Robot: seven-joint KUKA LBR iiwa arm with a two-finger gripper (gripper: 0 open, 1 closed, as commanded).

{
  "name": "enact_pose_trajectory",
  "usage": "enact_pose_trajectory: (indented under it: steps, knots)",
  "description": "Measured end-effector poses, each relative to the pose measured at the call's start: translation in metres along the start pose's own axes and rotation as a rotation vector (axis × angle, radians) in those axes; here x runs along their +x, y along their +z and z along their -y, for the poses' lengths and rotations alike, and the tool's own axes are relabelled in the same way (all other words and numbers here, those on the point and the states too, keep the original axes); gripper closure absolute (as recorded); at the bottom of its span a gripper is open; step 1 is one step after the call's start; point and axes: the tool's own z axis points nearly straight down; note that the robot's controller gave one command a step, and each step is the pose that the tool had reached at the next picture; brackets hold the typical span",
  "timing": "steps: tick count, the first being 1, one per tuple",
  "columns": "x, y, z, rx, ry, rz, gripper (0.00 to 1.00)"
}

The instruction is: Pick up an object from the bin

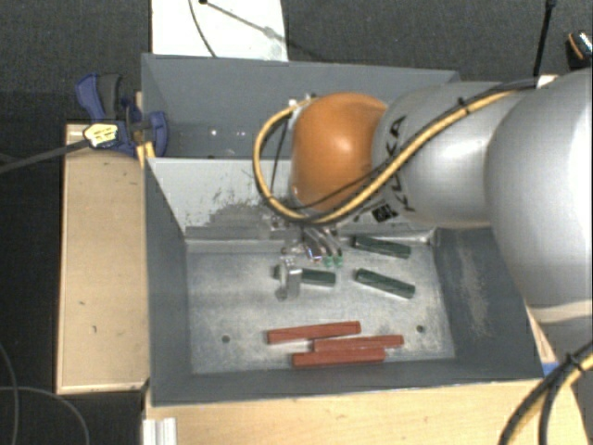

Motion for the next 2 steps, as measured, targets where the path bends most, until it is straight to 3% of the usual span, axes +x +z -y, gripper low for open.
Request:
enact_pose_trajectory:
  steps: [1, 2]
  knots:
    - [0.001, 0.000, -0.004, -0.004, 0.000, -0.002, 1.00]
    - [0.055, -0.144, 0.077, 0.000, -0.283, 0.006, 1.00]
